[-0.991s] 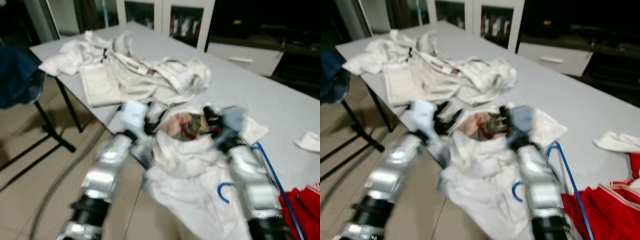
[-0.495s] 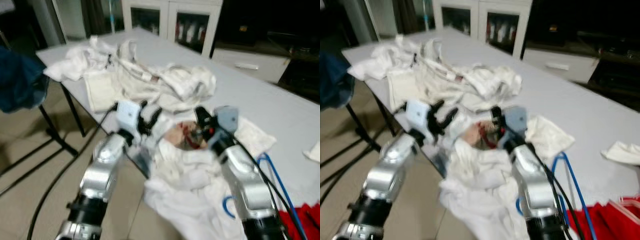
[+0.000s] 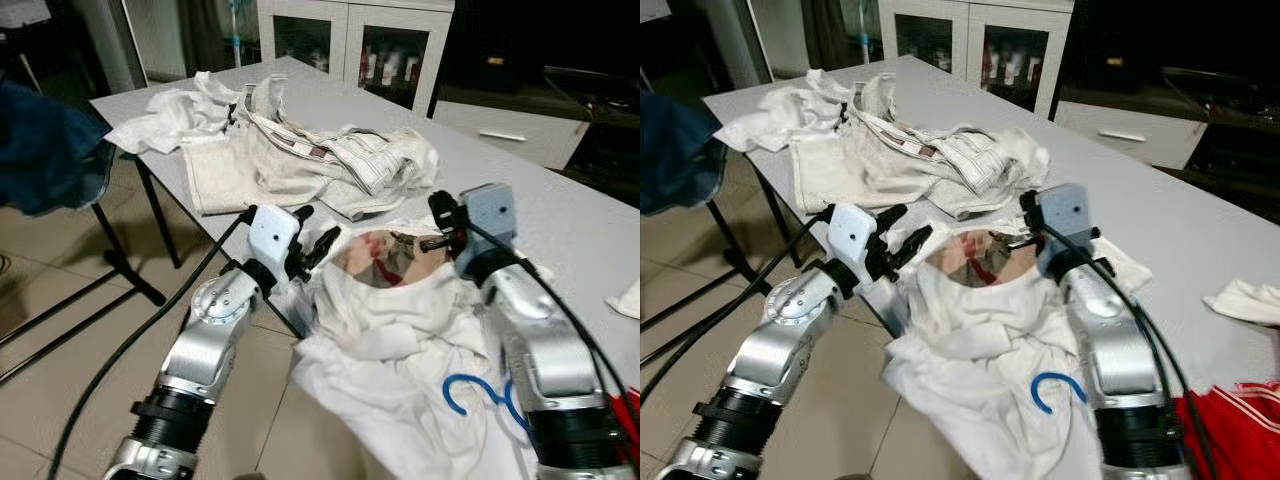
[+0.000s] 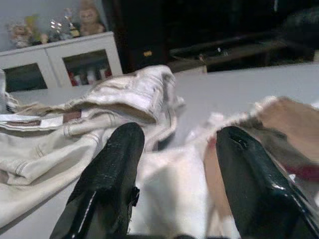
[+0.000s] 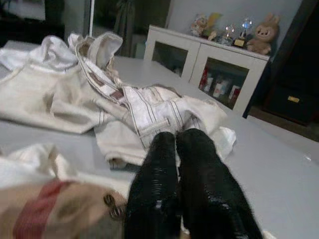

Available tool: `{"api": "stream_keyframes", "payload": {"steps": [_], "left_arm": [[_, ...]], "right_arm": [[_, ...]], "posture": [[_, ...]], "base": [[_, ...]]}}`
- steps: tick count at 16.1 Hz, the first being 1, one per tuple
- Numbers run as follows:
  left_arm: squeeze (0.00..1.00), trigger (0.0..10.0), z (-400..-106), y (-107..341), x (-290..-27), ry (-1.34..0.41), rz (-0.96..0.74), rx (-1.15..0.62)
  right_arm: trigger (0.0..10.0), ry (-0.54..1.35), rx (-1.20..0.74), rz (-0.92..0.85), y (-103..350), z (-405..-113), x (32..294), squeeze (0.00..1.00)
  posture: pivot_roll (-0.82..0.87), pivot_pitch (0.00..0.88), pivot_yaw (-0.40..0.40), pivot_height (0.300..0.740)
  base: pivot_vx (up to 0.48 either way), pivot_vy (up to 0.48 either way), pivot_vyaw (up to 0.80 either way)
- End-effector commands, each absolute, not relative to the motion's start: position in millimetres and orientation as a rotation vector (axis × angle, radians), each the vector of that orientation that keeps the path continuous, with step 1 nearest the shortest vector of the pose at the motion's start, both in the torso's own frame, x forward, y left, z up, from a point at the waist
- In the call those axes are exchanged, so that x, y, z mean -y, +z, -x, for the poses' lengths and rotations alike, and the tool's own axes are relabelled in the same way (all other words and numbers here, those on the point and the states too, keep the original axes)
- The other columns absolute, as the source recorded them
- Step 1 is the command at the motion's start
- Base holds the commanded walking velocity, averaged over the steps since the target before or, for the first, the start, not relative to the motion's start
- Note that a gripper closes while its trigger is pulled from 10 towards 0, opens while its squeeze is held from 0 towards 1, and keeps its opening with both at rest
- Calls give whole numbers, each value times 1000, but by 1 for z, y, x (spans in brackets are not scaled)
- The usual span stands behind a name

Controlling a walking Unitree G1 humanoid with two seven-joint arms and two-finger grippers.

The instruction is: Hang hanger

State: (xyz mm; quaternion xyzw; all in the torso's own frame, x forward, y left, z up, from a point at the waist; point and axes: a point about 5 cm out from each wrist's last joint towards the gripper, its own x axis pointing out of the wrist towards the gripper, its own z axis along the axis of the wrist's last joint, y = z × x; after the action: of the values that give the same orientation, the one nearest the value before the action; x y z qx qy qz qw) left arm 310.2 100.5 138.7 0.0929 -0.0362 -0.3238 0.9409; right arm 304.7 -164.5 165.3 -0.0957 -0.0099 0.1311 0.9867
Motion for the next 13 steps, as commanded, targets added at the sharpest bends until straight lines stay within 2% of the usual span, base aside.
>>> {"api": "stream_keyframes", "payload": {"steps": [1, 3, 4, 5, 6, 8, 10, 11, 12, 13], "left_arm": [[0, 10000, -313, 145, -95, -725, -246, 99], [0, 10000, -314, 146, -99, -751, -276, 98], [0, 10000, -316, 148, -100, -754, -283, 101], [0, 10000, -316, 148, -100, -756, -285, 103], [0, 10000, -316, 148, -100, -761, -287, 106], [0, 10000, -315, 148, -100, -779, -304, 107], [0, 10000, -313, 147, -99, -801, -332, 109], [0, 10000, -313, 148, -99, -806, -334, 111], [0, 10000, -313, 148, -99, -807, -333, 112], [0, 10000, -313, 149, -99, -810, -335, 114]], "right_arm": [[10000, 317, -3, 227, 176, -307, 167, 1000], [10000, 398, -95, 301, 173, -306, 168, 1000], [10000, 440, -226, 342, 155, -303, 170, 663], [10000, 447, -269, 367, 147, -302, 171, 137], [10000, 443, -337, 363, 136, -300, 171, 0], [10000, 478, -420, 242, 126, -297, 161, 0], [10000, 416, -488, 281, 113, -300, 160, 0], [8118, 406, -496, 287, 111, -301, 160, 0], [8118, 399, -501, 292, 111, -302, 161, 0], [0, 410, -510, 291, 109, -302, 158, 0]], "posture": [[22, 0, -7, 723], [22, 0, -7, 723], [22, 0, -8, 723], [24, 0, -10, 723], [26, 0, -10, 723], [28, 0, -11, 723], [32, 0, -10, 723], [31, 0, -9, 723], [31, 0, -9, 723], [29, 0, -6, 723]], "base": [[0, 0, 0], [0, 0, 0], [0, 0, 0], [0, 0, 0], [0, 0, 0], [0, 0, 0], [0, 0, 0], [0, 0, 0], [0, 0, 0], [0, 0, 0]]}}
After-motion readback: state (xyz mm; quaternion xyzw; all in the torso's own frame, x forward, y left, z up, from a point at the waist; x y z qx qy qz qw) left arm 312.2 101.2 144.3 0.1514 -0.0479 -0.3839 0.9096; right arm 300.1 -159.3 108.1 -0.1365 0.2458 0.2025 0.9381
